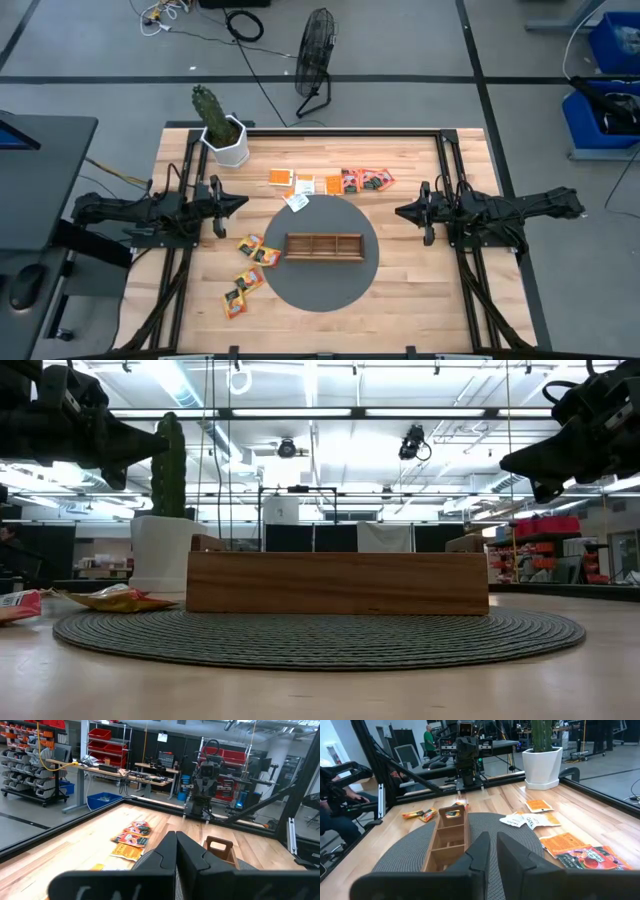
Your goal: Pick & Place Tea
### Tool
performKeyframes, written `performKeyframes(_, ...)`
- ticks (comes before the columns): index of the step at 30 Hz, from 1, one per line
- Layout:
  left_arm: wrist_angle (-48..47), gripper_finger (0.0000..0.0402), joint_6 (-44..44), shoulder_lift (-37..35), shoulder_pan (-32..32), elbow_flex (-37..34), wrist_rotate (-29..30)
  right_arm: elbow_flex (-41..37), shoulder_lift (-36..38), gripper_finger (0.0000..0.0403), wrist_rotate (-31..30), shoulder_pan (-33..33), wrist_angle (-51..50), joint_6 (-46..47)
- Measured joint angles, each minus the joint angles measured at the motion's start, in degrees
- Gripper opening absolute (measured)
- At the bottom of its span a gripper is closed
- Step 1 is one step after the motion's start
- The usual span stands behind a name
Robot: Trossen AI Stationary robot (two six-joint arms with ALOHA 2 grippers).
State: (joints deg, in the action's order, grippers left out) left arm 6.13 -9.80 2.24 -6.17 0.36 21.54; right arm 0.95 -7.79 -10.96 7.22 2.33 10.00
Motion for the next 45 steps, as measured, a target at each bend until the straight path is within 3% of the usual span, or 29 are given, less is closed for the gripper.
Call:
performKeyframes(4,0.0,0.0003,0.0,0.0,0.0,0.0,0.0,0.0,0.0,0.0043,-0.8,0.0,0.1,0.6)
performKeyframes(9,0.0,0.0003,0.0,0.0,0.0,0.0,0.0,0.0,0.0,0.0043,-1.6,0.0,2.2,19.7)
performKeyframes(17,0.2,0.0003,-5.8,0.0,0.0,0.0,0.0,0.0,0.0,0.0043,-17.3,0.0,2.8,59.5)
performKeyframes(20,2.2,0.0003,-12.5,0.0,0.0,0.0,0.0,0.0,0.0,0.0043,-25.4,0.0,1.7,67.7)
performKeyframes(24,3.8,0.0003,-24.0,0.0,0.4,0.0,4.2,0.0,0.0,0.0043,-28.9,-0.4,1.6,78.4)
performKeyframes(38,6.6,0.0003,-31.5,0.0,0.4,0.0,7.4,0.0,-4.0,0.0046,-27.1,-6.0,10.2,79.1)
performKeyframes(45,6.5,0.0003,-30.4,0.0,0.4,0.0,13.1,3.9,-13.5,0.0087,-17.6,-9.0,9.5,79.8)
